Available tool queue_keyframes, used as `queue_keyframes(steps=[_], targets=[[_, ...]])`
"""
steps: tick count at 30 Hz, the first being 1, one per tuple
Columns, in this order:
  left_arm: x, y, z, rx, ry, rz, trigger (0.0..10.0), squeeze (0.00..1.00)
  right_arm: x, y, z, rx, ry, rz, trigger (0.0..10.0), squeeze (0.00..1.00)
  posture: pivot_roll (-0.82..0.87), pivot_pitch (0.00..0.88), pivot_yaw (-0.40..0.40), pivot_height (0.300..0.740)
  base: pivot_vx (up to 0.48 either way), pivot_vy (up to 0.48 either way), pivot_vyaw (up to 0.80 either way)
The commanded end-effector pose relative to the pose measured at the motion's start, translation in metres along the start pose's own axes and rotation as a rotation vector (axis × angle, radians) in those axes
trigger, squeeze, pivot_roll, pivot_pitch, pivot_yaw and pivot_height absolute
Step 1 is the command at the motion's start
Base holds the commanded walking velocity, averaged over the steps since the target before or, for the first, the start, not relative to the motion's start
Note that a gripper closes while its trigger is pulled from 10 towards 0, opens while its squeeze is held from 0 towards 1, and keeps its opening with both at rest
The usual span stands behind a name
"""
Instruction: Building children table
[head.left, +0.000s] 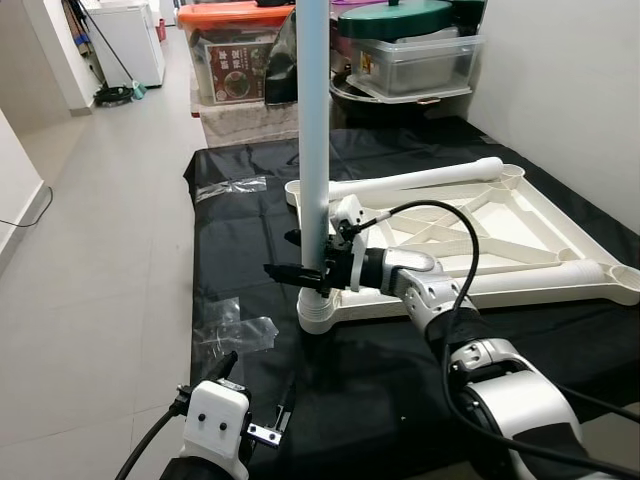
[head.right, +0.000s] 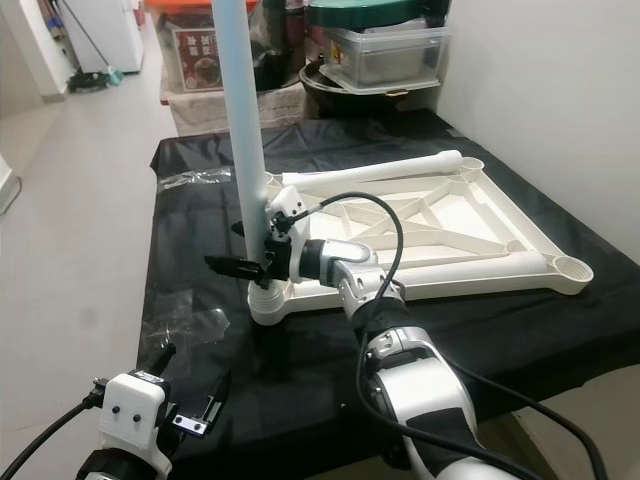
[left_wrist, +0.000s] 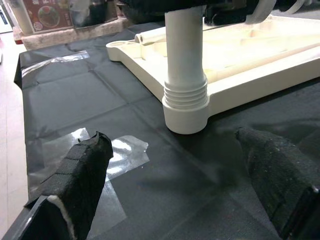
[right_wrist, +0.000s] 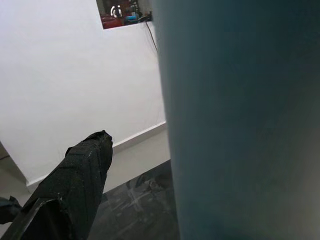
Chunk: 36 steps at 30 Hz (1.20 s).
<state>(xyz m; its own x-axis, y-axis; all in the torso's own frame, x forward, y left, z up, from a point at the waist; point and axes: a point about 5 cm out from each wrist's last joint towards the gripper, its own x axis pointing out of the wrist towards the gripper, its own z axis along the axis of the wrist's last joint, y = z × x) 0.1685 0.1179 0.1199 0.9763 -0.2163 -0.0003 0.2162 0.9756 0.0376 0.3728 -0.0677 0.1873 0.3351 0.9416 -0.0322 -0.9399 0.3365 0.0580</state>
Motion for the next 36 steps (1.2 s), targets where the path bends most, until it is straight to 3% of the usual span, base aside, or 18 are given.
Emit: queue_keyframes(steps=[1,6,7,8,9,22,31,33,34,36], targets=[[0.000,-0.002,0.002,-0.003,-0.014,-0.006,10.0,0.00,0.005,0.001,0.004,-0.020,0.000,0.011,10.0,0.00,0.05,0.039,-0.024,0.740,0.000,0.000,0.00],[0.003,-0.004,0.005,-0.010,-0.037,-0.017,10.0,0.00,0.008,0.002,0.003,-0.017,0.002,-0.003,10.0,0.00,0.04,0.032,-0.027,0.740,0.000,0.000,0.00],[0.003,-0.004,0.007,-0.011,-0.046,-0.020,10.0,0.00,0.009,0.001,0.002,-0.016,0.007,-0.014,8.4,0.00,0.04,0.032,-0.027,0.740,0.000,0.000,0.00],[0.003,-0.004,0.007,-0.011,-0.046,-0.020,10.0,0.00,0.009,0.001,0.002,-0.016,0.007,-0.014,8.4,0.00,0.04,0.032,-0.027,0.740,0.000,0.000,0.00],[0.004,-0.004,0.008,-0.011,-0.051,-0.022,10.0,0.00,0.009,0.000,0.001,-0.013,0.007,-0.031,0.0,0.00,0.04,0.030,-0.026,0.740,0.000,0.000,0.00],[0.006,-0.004,0.006,-0.006,-0.047,-0.024,10.0,0.00,-0.001,-0.002,-0.016,0.029,-0.044,-0.152,0.0,0.00,0.04,0.021,-0.021,0.740,0.000,0.000,0.00],[0.006,-0.002,0.006,0.001,-0.041,-0.014,10.0,0.00,-0.011,-0.006,-0.022,-0.026,-0.056,-0.326,0.0,0.00,0.04,0.027,-0.015,0.740,0.000,0.000,0.00],[0.006,0.000,0.005,0.006,-0.039,-0.012,10.0,0.00,-0.024,-0.015,-0.027,-0.081,-0.030,-0.604,0.0,0.00,0.03,0.030,-0.009,0.740,0.000,0.000,0.00],[0.006,0.000,0.005,0.006,-0.039,-0.012,10.0,0.00,-0.024,-0.015,-0.027,-0.081,-0.030,-0.604,0.0,0.00,0.03,0.030,-0.009,0.740,0.000,0.000,0.00],[0.006,-0.001,0.005,0.006,-0.036,-0.015,10.0,0.00,-0.049,-0.024,-0.036,-0.080,0.013,-0.995,0.0,0.00,0.02,0.032,-0.005,0.740,0.000,0.000,0.00]])
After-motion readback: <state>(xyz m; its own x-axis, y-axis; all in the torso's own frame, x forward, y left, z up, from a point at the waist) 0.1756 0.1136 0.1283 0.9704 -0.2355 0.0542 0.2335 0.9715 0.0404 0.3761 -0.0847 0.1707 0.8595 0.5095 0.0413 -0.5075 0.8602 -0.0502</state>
